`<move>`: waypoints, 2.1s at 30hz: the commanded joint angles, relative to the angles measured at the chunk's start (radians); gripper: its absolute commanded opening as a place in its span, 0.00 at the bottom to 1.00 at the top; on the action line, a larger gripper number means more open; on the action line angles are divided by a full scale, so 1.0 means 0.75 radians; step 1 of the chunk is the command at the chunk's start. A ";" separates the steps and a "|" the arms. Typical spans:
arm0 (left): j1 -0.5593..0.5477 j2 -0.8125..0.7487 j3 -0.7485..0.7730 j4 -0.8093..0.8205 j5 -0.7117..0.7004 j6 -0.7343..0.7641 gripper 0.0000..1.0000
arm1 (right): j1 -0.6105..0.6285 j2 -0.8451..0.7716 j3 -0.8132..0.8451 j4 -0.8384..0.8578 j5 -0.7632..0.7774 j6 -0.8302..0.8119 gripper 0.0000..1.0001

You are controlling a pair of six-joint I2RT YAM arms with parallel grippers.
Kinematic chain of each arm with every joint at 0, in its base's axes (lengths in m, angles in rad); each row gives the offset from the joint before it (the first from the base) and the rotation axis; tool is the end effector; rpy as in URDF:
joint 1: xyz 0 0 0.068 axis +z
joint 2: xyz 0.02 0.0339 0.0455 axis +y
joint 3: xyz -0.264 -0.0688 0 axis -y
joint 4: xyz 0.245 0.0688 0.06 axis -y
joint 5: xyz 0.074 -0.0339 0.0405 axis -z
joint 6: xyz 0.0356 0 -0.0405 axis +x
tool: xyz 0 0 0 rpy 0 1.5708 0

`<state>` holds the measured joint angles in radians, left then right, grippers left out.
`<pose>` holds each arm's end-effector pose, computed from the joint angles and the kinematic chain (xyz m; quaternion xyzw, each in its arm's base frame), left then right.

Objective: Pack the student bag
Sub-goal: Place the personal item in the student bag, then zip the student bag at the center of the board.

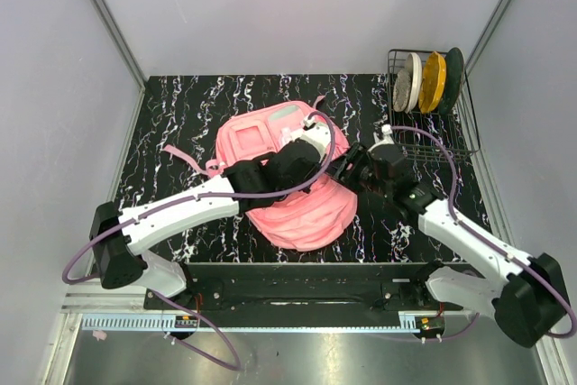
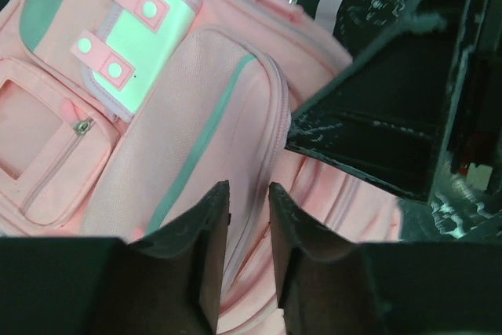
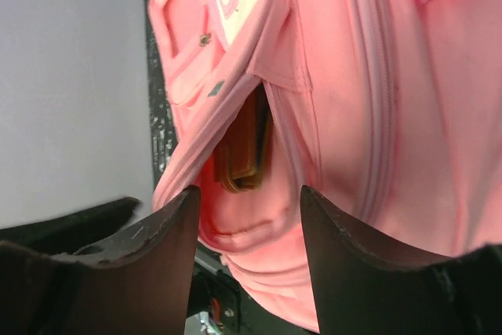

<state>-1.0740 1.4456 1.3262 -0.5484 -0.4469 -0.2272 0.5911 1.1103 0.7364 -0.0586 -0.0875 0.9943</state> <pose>0.1664 -0.2746 0.3401 0.2724 0.8397 -0.0990 0.4593 0.2076 0.1430 0.2705 0.1454 0.8292 0.4093 0.3517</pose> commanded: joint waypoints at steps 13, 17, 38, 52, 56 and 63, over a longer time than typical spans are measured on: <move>0.035 -0.305 -0.207 0.006 -0.083 -0.290 0.78 | 0.003 -0.636 -0.203 -0.397 0.032 0.006 0.60; 0.127 -0.395 -0.395 -0.079 -0.049 -0.513 0.76 | 0.050 -0.507 -0.162 -0.302 -0.131 -0.033 0.53; 0.448 -0.563 -0.729 0.179 0.348 -0.656 0.72 | 0.788 0.209 0.159 -0.033 0.507 -0.105 0.44; 0.573 -0.488 -0.774 0.330 0.463 -0.626 0.53 | 0.922 0.551 0.454 -0.198 0.822 -0.082 0.48; 0.583 -0.469 -0.768 0.343 0.471 -0.613 0.49 | 0.924 0.561 0.480 -0.249 0.822 -0.037 0.48; 0.598 -0.473 -0.801 0.367 0.498 -0.613 0.52 | 0.971 0.702 0.624 -0.372 0.838 0.028 0.49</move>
<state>-0.6346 1.0950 0.7361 -0.3485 -0.1043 -0.6987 1.2819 1.5852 1.1278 -0.2893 0.4740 0.9794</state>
